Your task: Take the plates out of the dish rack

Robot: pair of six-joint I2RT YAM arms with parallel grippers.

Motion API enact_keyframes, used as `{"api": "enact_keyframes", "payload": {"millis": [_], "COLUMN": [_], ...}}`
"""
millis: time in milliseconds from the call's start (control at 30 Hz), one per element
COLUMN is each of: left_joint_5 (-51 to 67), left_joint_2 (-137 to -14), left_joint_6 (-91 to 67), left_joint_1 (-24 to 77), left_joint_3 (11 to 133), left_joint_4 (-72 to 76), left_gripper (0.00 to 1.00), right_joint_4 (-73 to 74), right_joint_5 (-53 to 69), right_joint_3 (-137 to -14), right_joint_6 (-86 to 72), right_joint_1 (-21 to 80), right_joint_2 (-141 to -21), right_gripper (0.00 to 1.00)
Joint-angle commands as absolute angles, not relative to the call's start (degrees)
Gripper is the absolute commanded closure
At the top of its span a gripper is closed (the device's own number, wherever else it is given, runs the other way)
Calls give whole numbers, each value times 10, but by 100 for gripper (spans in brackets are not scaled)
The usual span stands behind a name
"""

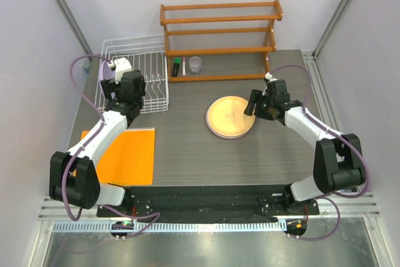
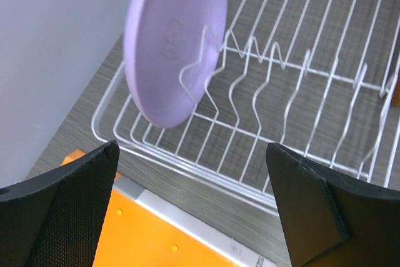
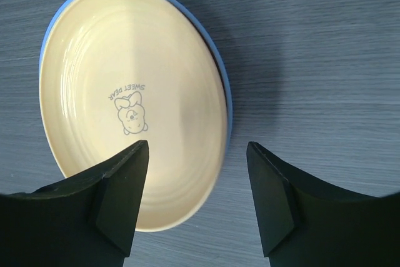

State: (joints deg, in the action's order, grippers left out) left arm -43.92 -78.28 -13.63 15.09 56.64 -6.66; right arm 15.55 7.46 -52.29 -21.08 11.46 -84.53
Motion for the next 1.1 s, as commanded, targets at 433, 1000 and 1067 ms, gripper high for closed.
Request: {"api": "enact_keyframes", "payload": {"millis": [433, 1000, 1067], "left_joint_5": [-502, -433, -439], "left_joint_2": [-890, -960, -966], "left_joint_6": [-108, -112, -109], "left_joint_1": [67, 2, 3], "left_joint_3": [668, 702, 711], "left_joint_4": [-16, -2, -3], "left_gripper": [0, 13, 19], "right_joint_4": [180, 170, 170], "right_joint_5": [-6, 34, 32], "right_joint_3": [-564, -583, -583], "right_joint_6": [-170, -166, -165], "right_joint_1": [114, 114, 114], "right_joint_2": [-824, -875, -875], "right_gripper": [28, 32, 33]}}
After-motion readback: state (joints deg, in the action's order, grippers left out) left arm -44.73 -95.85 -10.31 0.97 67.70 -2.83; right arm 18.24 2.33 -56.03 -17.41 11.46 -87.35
